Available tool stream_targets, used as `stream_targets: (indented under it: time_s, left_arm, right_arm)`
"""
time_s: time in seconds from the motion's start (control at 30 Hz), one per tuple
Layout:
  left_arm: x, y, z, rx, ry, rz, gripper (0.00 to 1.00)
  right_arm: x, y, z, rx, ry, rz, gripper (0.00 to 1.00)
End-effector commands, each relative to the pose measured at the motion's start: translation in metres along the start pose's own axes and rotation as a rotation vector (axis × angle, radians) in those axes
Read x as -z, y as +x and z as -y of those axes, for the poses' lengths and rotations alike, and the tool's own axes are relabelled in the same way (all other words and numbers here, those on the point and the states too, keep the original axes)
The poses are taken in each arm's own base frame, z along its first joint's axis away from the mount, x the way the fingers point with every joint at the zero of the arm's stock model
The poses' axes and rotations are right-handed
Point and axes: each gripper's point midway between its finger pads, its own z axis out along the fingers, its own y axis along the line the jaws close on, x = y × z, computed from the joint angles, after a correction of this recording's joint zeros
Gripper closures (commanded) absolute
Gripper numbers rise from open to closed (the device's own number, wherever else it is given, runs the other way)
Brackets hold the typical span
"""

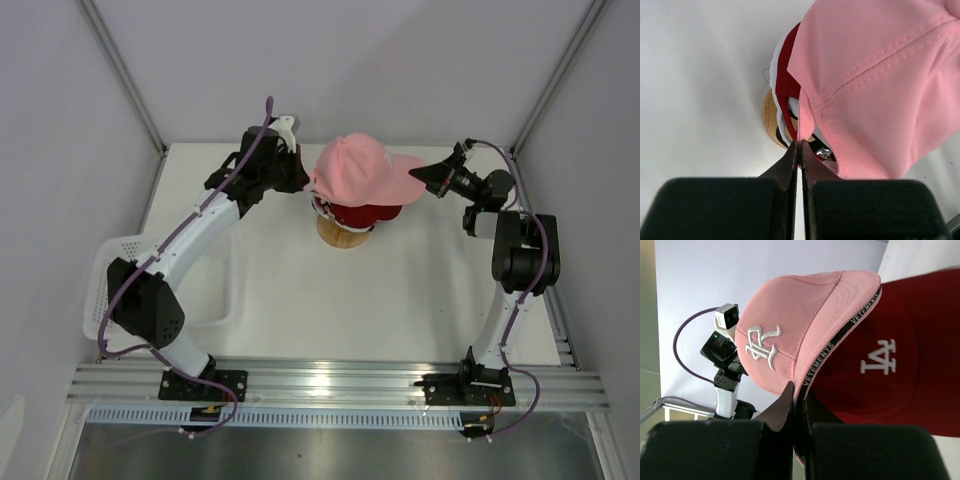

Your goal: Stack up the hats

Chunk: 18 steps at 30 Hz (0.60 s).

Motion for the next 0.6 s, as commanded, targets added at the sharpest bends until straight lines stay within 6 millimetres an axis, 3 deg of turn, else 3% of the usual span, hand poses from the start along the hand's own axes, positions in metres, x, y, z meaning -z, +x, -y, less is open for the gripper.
stream_targets:
  time_s: [0.0, 0.17, 0.57]
  left_arm:
    - [0.032, -0.033, 0.020, -0.008, 0.036, 0.125, 0.99]
    - [0.035, -0.037, 0.025, -0.013, 0.043, 0.141, 0.99]
    - [-0.006, -0.001, 0.010, -0.008, -0.009, 0.032, 0.99]
  right_arm:
    - [0.001, -0.008, -0.063, 0.273, -0.130, 0.001, 1.00]
    - [0.005, -0.015, -0.057, 0.274, -0.125, 0.017, 1.00]
    - [0.033, -0.016, 0.000, 0.207, -0.038, 0.043, 1.00]
